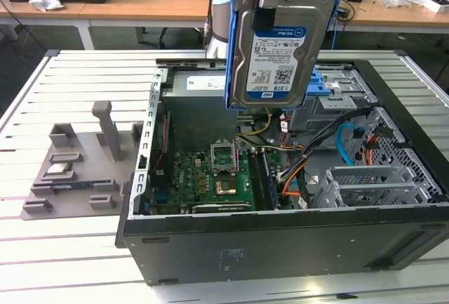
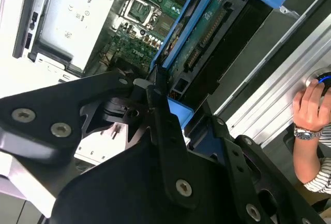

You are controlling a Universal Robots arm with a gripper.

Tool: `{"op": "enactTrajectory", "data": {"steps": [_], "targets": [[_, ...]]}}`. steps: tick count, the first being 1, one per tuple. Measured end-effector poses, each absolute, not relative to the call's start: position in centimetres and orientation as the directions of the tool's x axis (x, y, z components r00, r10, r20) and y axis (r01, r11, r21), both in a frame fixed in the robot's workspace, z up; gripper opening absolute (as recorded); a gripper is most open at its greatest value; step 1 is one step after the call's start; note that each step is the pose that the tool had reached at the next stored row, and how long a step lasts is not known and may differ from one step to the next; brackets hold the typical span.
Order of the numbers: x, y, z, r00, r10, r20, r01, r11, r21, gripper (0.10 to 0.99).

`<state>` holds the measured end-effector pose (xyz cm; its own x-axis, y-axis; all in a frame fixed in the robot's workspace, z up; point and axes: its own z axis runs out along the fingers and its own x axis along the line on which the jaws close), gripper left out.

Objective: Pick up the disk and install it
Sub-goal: 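Pick up the disk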

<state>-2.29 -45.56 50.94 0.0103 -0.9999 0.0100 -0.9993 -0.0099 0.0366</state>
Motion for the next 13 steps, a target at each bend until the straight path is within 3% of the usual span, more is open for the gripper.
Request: {"op": "enactTrajectory", "data": {"steps": [13], "targets": [[-2.3, -48.3, 50.9, 0.010, -1.000, 0.010, -0.999, -0.010, 0.037, 0.369]]}}
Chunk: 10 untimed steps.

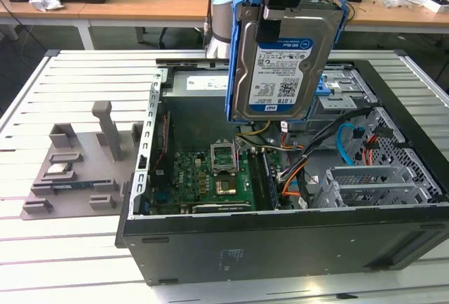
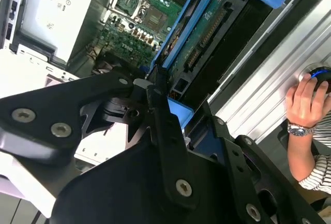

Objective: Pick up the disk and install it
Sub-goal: 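Pick up the disk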

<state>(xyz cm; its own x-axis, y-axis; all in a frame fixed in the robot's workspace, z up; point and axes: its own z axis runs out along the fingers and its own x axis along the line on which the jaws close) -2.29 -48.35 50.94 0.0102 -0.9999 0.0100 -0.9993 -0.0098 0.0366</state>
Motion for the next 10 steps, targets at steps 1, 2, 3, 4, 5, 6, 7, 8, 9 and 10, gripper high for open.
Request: {"op": "enactTrajectory", "data": {"steps": [1, 2, 3, 4, 5, 6, 7, 8, 9, 10], "targets": [[-2.3, -48.7, 50.9, 0.010, -1.000, 0.010, -0.999, -0.010, 0.037, 0.369], [-2.3, -48.9, 50.9, 0.010, -1.000, 0.010, -0.999, -0.010, 0.037, 0.369], [-2.3, -49.1, 50.9, 0.010, -1.000, 0.010, -0.999, -0.010, 0.037, 0.369], [-2.3, -49.3, 50.9, 0.010, -1.000, 0.010, -0.999, -0.010, 0.037, 0.369], [-2.3, -49.5, 50.9, 0.010, -1.000, 0.010, -0.999, -0.010, 0.037, 0.369], [-2.3, -49.8, 50.9, 0.010, -1.000, 0.010, -0.999, -0.010, 0.037, 0.369], [-2.3, -50.2, 50.9, 0.010, -1.000, 0.010, -0.999, -0.010, 0.037, 0.369], [-2.3, -50.4, 50.9, 0.010, -1.000, 0.010, -0.999, -0.010, 0.037, 0.369], [-2.3, -50.6, 50.9, 0.010, -1.000, 0.010, -0.999, -0.010, 0.037, 0.369], [-2.3, -50.8, 50.9, 0.010, -1.000, 0.010, -0.999, -0.010, 0.037, 0.369]]}}
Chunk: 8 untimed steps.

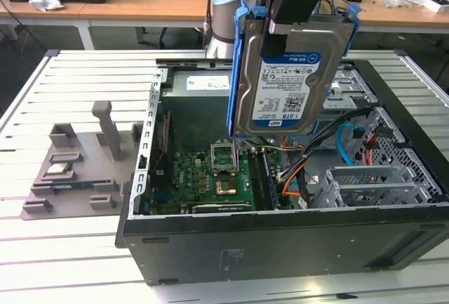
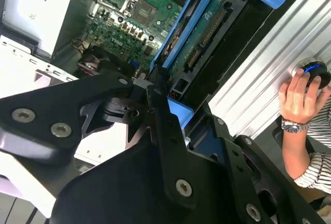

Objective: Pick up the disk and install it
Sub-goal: 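Pick up the disk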

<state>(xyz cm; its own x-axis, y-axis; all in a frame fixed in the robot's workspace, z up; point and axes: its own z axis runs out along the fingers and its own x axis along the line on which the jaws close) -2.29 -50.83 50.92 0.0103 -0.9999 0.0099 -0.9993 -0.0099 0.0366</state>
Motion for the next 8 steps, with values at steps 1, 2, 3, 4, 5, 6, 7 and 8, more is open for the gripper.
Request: {"op": "enactTrajectory", "data": {"steps": [1, 2, 3, 4, 5, 6, 7, 8], "targets": [[-2.3, -51.0, 50.9, 0.010, -1.000, 0.010, -0.999, -0.010, 0.037, 0.369], [-2.3, -51.2, 50.9, 0.010, -1.000, 0.010, -0.999, -0.010, 0.037, 0.369], [-2.3, -51.4, 50.9, 0.010, -1.000, 0.010, -0.999, -0.010, 0.037, 0.369], [-2.3, -51.5, 50.9, 0.010, -1.000, 0.010, -0.999, -0.010, 0.037, 0.369], [-2.3, -51.7, 50.9, 0.010, -1.000, 0.010, -0.999, -0.010, 0.037, 0.369], [-2.3, -51.9, 50.9, 0.010, -1.000, 0.010, -0.999, -0.010, 0.037, 0.369], [-2.3, -52.0, 50.9, 0.010, -1.000, 0.010, -0.999, -0.010, 0.037, 0.369], [-2.3, -52.2, 50.9, 0.010, -1.000, 0.010, -0.999, -0.010, 0.037, 0.369]]}}
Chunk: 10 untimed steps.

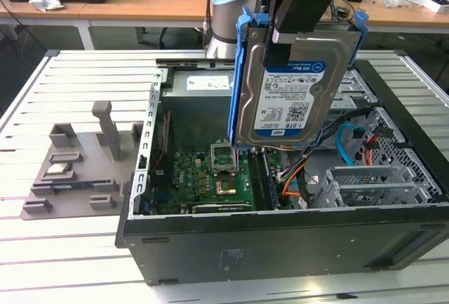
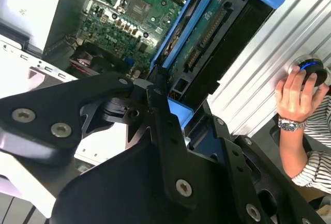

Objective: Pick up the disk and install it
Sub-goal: 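Pick up the disk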

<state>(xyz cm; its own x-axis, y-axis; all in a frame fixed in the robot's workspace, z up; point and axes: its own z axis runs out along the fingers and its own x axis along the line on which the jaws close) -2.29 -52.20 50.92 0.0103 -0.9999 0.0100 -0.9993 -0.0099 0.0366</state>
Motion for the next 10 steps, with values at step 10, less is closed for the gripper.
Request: {"op": "enactTrajectory", "data": {"steps": [10], "targets": [[-2.3, -54.5, 50.9, 0.010, -1.000, 0.010, -0.999, -0.010, 0.037, 0.369]]}}
